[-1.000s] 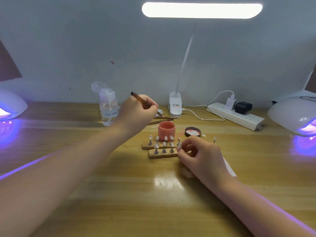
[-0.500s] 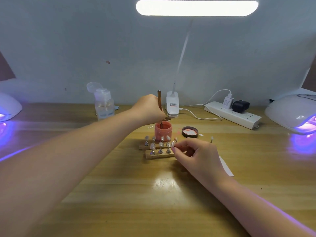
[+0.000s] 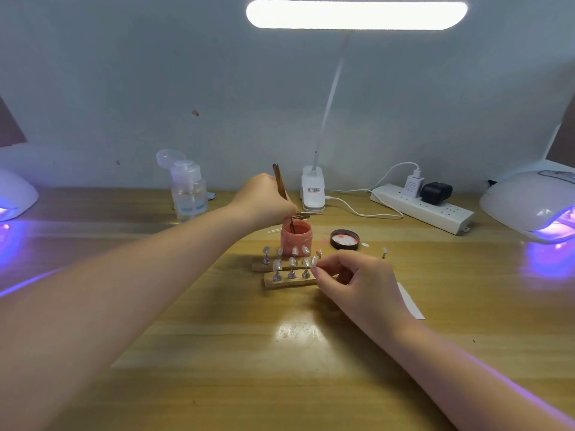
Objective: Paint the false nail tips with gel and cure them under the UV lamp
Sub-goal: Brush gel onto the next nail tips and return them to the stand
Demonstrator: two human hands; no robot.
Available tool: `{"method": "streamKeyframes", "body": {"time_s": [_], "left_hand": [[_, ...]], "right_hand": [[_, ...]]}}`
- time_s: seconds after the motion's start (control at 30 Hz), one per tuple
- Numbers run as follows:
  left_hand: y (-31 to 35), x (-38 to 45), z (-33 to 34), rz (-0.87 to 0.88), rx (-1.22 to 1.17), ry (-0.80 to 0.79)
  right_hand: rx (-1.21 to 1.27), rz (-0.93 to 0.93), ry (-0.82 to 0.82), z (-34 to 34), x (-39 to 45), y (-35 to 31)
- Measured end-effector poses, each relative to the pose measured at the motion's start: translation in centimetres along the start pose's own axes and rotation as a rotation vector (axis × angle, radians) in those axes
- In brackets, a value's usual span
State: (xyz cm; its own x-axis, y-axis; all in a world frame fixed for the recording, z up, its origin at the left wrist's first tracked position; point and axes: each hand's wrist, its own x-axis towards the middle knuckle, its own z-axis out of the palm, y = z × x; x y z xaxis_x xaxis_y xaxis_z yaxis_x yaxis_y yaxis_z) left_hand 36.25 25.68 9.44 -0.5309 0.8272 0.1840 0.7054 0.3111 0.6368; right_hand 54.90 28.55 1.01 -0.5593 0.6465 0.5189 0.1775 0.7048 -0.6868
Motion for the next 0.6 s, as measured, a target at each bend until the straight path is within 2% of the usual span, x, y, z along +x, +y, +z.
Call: {"method": "streamKeyframes", "body": {"time_s": [0.23,0.43,0.6], "left_hand": [[-0.8,0.2,-2.0,-0.062,-0.243,0.208],[-2.7,0.1,-1.6,-0.243,-0.508,0.237],[-4.3,-0.2,-1.4,-0.308,-0.567,0.262]], "right_hand": [[0.006,0.021,-0.035,-0.1,0.1,0.0],[-0.013,-0.005,-0.008,0.0,0.1,-0.1],[0.001,-0.010,-0.005,-0.1,0.0,-0.1]]}}
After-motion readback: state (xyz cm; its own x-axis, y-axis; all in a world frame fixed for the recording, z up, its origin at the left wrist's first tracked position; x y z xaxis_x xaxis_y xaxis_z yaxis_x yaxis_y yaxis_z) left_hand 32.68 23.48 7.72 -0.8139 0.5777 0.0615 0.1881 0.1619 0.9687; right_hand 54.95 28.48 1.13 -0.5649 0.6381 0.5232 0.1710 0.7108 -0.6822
